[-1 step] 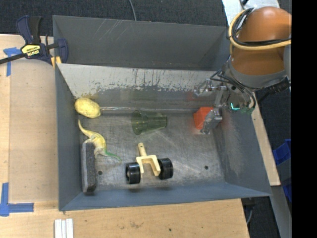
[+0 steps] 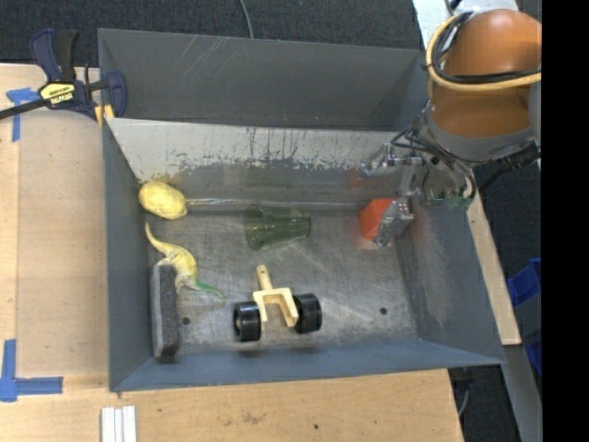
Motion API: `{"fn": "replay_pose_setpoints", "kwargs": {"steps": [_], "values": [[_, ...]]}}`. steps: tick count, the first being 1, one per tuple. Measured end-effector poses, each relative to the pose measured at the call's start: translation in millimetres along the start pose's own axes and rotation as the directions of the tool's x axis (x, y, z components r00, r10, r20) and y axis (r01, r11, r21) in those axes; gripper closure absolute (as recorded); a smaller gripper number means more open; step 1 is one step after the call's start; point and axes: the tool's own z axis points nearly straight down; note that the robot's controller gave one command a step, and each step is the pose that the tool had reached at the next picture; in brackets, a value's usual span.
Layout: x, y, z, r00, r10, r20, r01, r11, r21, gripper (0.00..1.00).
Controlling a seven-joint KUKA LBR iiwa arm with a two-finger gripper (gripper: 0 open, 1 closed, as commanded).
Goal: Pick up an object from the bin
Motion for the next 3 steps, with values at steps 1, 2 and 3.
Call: {"fn": "replay_pose_setpoints", "kwargs": {"steps": [1,2,3], "values": [[-33.7,-17.3,87.5,0.980,0.197,-0.003,-0.197,0.980,0.000,1.00],[-33.8,-17.2,87.5,0.981,0.196,-0.002,-0.196,0.981,0.000,0.00],[-33.8,-17.2,87.5,0.981,0.196,-0.002,-0.196,0.981,0.000,0.00]]}}
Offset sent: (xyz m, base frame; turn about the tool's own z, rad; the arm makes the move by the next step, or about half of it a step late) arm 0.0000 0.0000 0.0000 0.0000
